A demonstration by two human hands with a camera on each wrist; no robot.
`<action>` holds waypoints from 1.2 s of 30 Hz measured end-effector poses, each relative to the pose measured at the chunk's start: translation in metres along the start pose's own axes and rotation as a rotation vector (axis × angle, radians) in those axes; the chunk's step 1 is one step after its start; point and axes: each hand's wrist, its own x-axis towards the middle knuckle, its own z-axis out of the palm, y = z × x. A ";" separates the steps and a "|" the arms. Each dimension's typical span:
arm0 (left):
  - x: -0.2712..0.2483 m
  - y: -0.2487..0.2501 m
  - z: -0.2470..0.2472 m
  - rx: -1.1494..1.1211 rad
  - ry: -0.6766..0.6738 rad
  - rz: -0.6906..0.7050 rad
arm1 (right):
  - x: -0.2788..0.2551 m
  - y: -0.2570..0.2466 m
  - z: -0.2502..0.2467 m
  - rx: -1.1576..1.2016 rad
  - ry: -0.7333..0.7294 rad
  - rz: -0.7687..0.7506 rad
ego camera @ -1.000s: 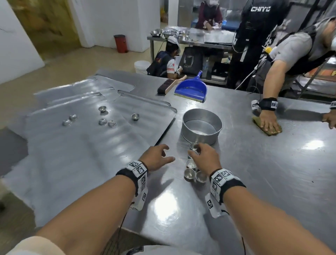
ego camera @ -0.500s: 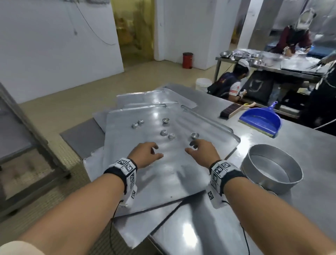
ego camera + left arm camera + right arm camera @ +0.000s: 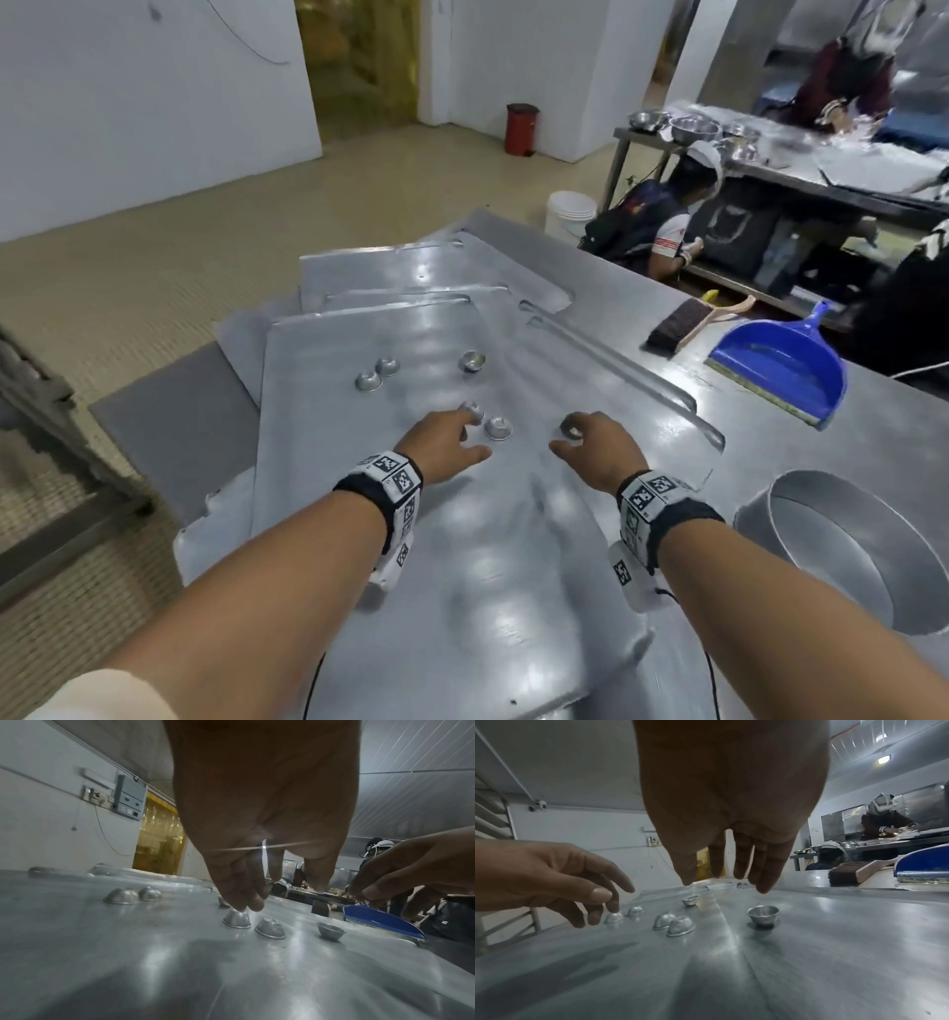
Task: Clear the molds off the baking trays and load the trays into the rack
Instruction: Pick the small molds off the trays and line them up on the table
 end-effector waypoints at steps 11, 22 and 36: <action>0.073 -0.011 0.033 0.093 -0.151 -0.007 | 0.067 0.038 0.019 -0.039 -0.116 0.089; 0.093 -0.021 0.052 0.171 -0.106 -0.038 | 0.077 0.054 0.036 -0.060 -0.099 0.097; 0.070 -0.011 0.059 0.167 -0.091 0.050 | 0.042 0.040 0.034 0.005 -0.100 0.119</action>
